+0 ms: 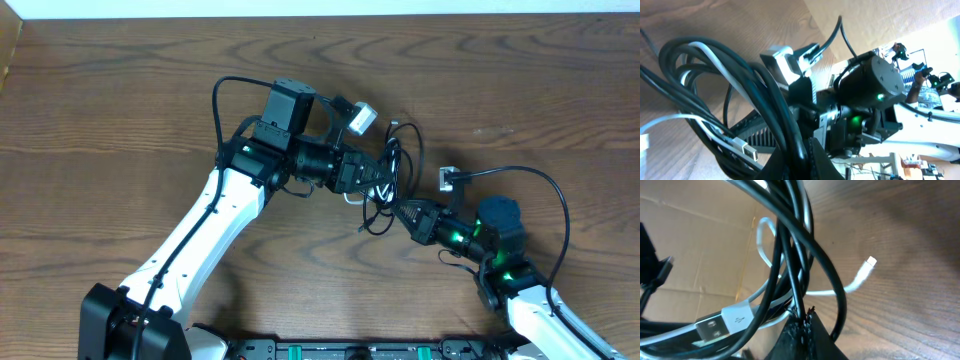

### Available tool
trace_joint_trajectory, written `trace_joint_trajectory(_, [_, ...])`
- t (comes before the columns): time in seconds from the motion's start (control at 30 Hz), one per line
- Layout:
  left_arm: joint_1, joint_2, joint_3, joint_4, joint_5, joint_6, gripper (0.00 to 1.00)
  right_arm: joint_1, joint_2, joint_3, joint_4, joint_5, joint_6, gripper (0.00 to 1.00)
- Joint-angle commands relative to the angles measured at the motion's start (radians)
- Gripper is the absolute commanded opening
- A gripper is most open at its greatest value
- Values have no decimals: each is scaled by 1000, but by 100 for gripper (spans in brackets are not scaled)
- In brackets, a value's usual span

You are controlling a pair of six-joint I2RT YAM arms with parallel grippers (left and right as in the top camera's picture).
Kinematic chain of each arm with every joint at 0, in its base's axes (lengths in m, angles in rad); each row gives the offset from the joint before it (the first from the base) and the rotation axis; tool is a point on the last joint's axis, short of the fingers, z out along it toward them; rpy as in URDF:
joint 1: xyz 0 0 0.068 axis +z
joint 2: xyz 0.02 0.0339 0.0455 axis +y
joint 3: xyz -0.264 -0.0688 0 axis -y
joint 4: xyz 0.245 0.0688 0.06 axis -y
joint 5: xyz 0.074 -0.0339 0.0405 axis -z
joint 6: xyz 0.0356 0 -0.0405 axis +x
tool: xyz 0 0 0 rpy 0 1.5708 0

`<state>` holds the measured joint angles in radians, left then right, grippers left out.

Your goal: Untangle cables

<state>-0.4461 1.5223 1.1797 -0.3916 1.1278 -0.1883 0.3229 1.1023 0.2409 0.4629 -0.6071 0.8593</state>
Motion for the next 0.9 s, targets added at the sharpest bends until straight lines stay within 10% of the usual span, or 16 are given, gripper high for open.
trace_joint_trajectory(0.0, [2,-19,26,22,48,-27,8,31,5,7,-12,86,-10,1])
trace_joint_trajectory(0.37, [27,-19,27,20,-652,-268,8,31,1,7,-273,339,-45,1])
trace_joint_trajectory(0.87, [207,-21,27,116,-689,-419,8,-4,1,7,-488,587,-40,1])
